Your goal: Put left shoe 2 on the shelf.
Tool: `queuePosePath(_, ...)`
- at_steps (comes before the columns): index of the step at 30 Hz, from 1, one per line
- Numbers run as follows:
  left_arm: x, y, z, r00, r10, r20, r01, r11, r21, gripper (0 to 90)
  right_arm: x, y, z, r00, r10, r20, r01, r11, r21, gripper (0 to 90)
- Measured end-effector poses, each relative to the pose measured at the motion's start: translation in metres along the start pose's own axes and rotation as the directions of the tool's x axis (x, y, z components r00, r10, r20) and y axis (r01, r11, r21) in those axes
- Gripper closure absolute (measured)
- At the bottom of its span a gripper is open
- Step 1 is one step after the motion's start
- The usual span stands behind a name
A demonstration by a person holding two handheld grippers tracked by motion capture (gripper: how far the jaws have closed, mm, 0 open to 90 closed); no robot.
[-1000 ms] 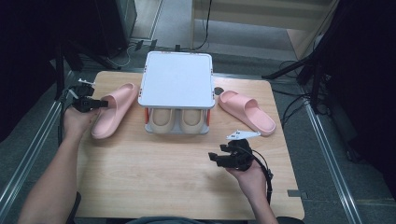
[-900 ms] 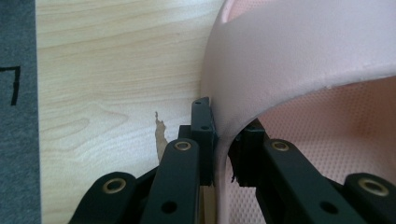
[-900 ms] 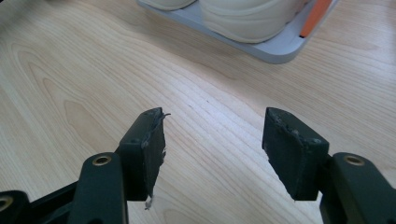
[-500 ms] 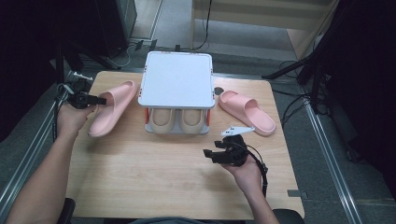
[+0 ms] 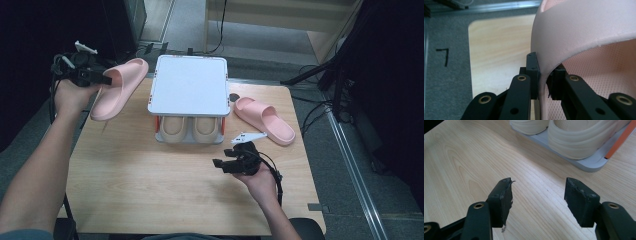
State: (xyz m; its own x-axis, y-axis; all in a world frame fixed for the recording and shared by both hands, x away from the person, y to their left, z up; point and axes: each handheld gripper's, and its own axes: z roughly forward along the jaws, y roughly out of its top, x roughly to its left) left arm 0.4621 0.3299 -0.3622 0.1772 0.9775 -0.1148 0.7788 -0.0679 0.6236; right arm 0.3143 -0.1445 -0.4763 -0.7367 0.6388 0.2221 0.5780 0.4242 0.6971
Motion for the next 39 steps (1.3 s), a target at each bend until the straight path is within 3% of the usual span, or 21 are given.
queuePosePath(5, -0.027, 0.027, -0.010, 0.9980, 0.062, -0.009, -0.062, 0.9980, 0.005, 80.7, 0.000, 0.004, 0.003, 0.9999, -0.005, -0.012, 0.005, 1.000, -0.002, 39.9)
queuePosePath(10, -0.055, 0.049, -0.008, 0.9944, 0.106, -0.004, -0.106, 0.9944, 0.006, 80.3, 0.000, 0.006, 0.004, 0.9996, -0.019, -0.023, 0.019, 1.000, -0.001, 39.9)
queuePosePath(18, -0.091, 0.068, 0.010, 0.9926, 0.120, 0.021, -0.120, 0.9928, 0.007, 79.5, 0.002, 0.008, 0.005, 0.9988, -0.028, -0.039, 0.028, 1.000, 0.000, 39.9)
queuePosePath(22, -0.109, 0.074, 0.023, 0.9934, 0.109, 0.036, -0.109, 0.9940, 0.007, 79.0, 0.001, 0.008, 0.003, 0.9986, -0.033, -0.041, 0.033, 0.999, -0.008, 39.9)
queuePosePath(25, -0.122, 0.077, 0.031, 0.9915, 0.130, 0.011, -0.130, 0.9913, 0.022, 78.6, 0.001, 0.008, 0.002, 0.9984, -0.034, -0.045, 0.033, 0.999, -0.009, 39.9)
queuePosePath(32, -0.138, 0.077, 0.040, 0.9840, 0.177, -0.022, -0.176, 0.9838, 0.036, 75.7, 0.001, 0.008, 0.002, 0.9985, -0.031, -0.046, 0.030, 0.999, -0.011, 39.9)
queuePosePath(35, -0.140, 0.076, 0.039, 0.9854, 0.170, -0.002, -0.170, 0.9844, 0.045, 73.5, 0.001, 0.008, 0.002, 0.9985, -0.034, -0.044, 0.033, 0.999, -0.009, 39.9)
queuePosePath(39, -0.144, 0.074, 0.036, 0.9827, 0.184, 0.015, -0.185, 0.9812, 0.056, 69.8, 0.002, 0.008, 0.003, 0.9984, -0.037, -0.042, 0.037, 0.999, -0.007, 40.0)
